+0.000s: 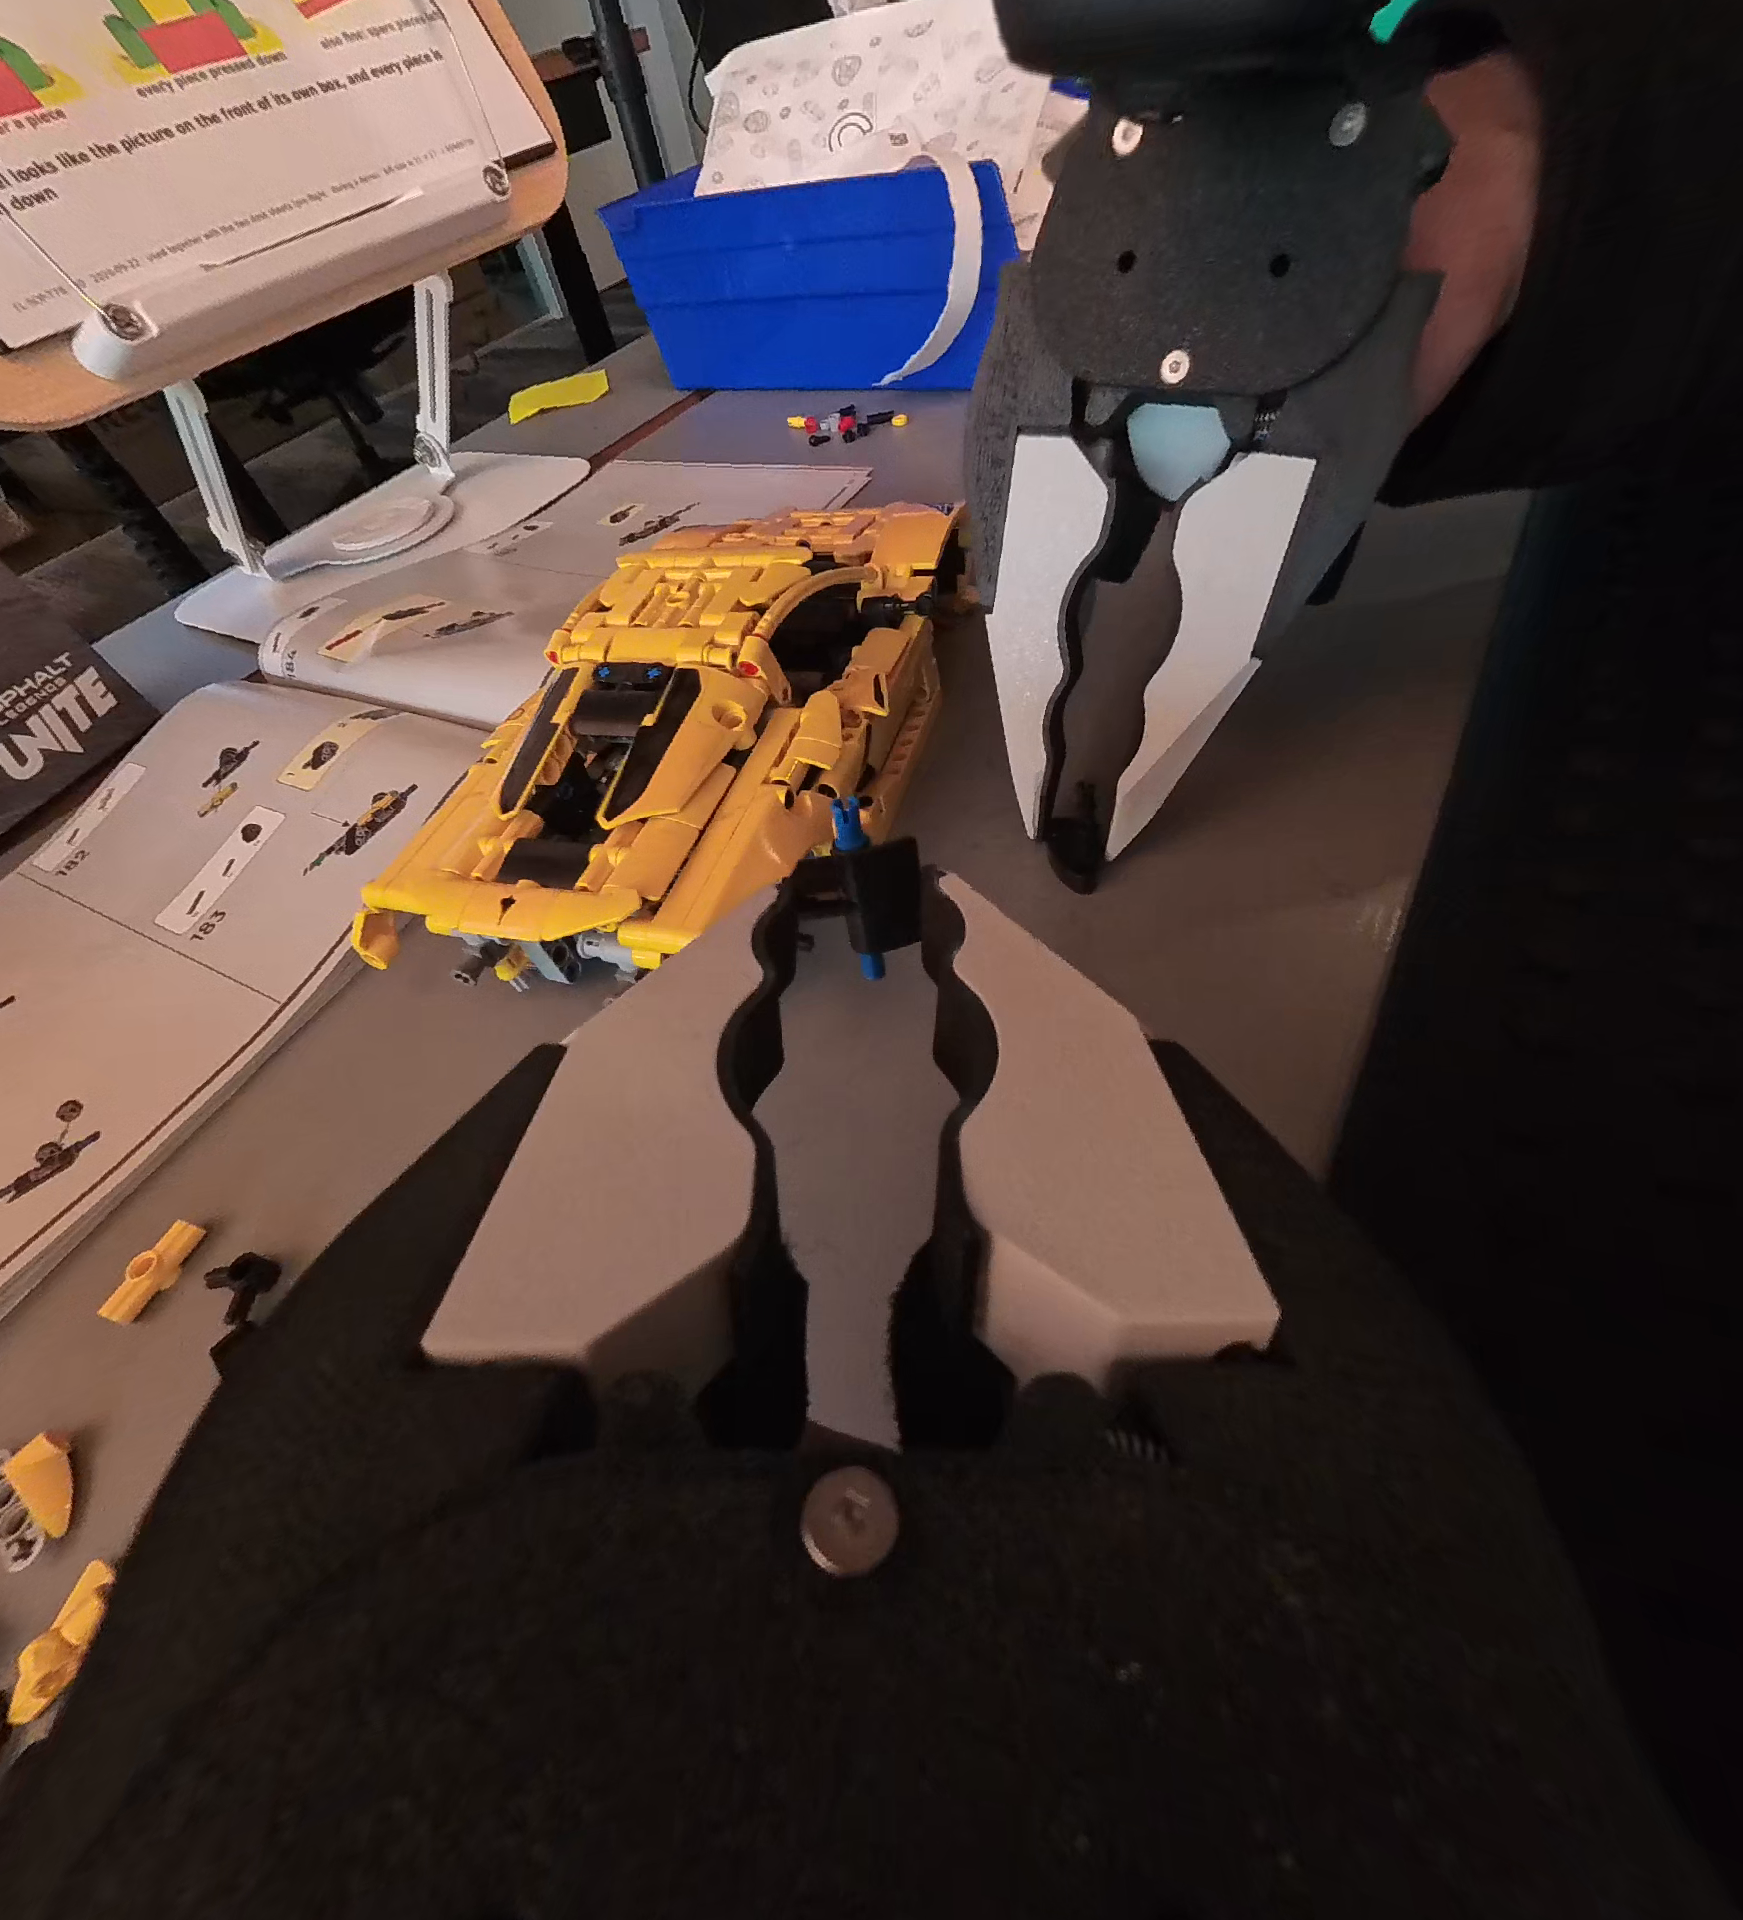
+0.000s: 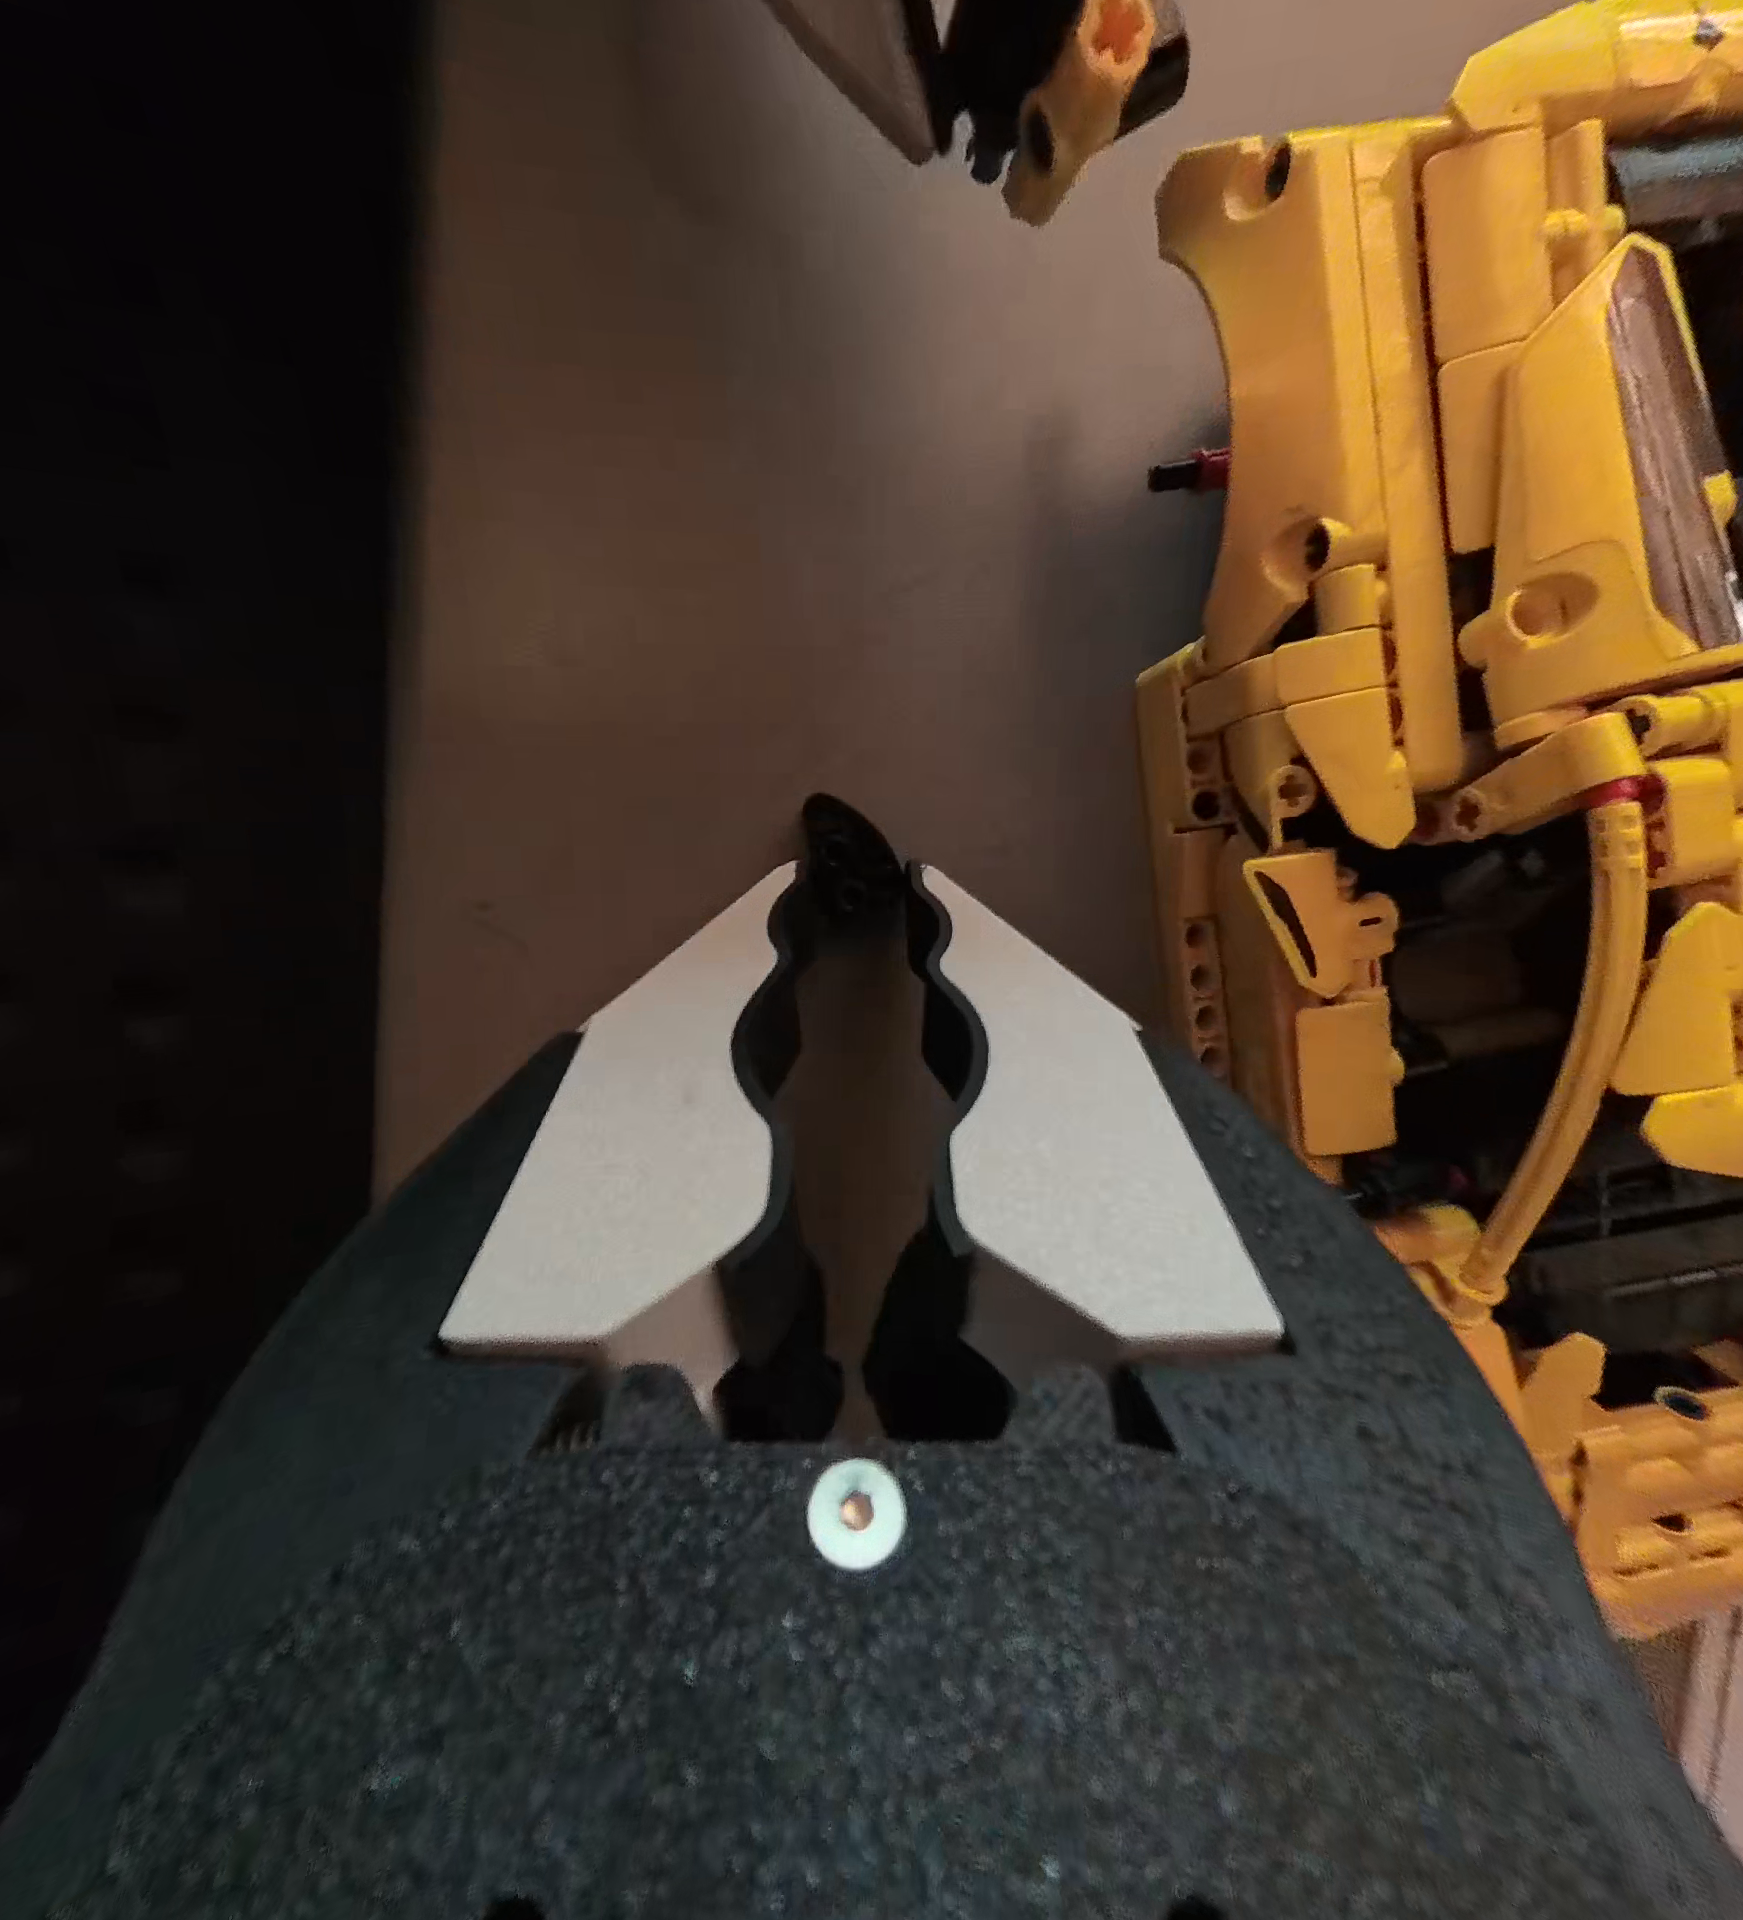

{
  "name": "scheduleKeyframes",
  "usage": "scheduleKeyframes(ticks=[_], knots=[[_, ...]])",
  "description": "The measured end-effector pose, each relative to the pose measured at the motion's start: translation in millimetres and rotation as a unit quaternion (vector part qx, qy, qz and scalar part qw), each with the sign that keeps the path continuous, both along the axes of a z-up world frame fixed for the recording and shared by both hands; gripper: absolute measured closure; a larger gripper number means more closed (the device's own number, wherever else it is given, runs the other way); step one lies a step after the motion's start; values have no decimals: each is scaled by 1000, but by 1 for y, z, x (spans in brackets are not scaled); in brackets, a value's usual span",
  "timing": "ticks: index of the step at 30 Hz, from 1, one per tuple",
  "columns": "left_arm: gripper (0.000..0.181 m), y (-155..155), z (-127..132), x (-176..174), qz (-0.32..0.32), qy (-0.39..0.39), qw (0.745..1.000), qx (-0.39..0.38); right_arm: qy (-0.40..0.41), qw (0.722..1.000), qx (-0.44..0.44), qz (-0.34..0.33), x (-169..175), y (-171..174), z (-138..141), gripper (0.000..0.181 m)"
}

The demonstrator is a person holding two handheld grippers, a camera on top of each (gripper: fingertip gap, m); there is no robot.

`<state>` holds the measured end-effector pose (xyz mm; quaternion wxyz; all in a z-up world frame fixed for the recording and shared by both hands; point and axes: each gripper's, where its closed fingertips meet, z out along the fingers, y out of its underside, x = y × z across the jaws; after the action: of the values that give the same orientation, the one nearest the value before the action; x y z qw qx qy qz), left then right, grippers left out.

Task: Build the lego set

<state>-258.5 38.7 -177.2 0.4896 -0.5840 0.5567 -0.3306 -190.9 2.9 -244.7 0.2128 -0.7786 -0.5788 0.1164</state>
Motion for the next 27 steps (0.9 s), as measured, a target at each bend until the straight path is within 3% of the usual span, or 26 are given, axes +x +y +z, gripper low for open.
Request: scheduleKeyframes(ticks=[5,8,13,17,21,23,27], knots=[[158,9,10,-1,22,-27,999,-24,63,997,-13,-43,2,-1,3,163],[158,24,26,-2,74,-75,992,-64,164,982,12,-96,3,9,29,161],[158,63,51,0,180,-149,968,-95,326,911,120,-222,39,56,81,157],[158,96,50,-7,244,-181,949,-81,388,859,188,-277,67,73,102,160],[158,101,54,-14,252,-177,951,-33,367,854,230,-290,71,73,107,160],[158,96,52,-8,234,-173,956,-38,363,861,200,-294,65,75,96,152],[158,89,52,-4,229,-143,963,13,364,868,177,-286,53,71,91,153]])
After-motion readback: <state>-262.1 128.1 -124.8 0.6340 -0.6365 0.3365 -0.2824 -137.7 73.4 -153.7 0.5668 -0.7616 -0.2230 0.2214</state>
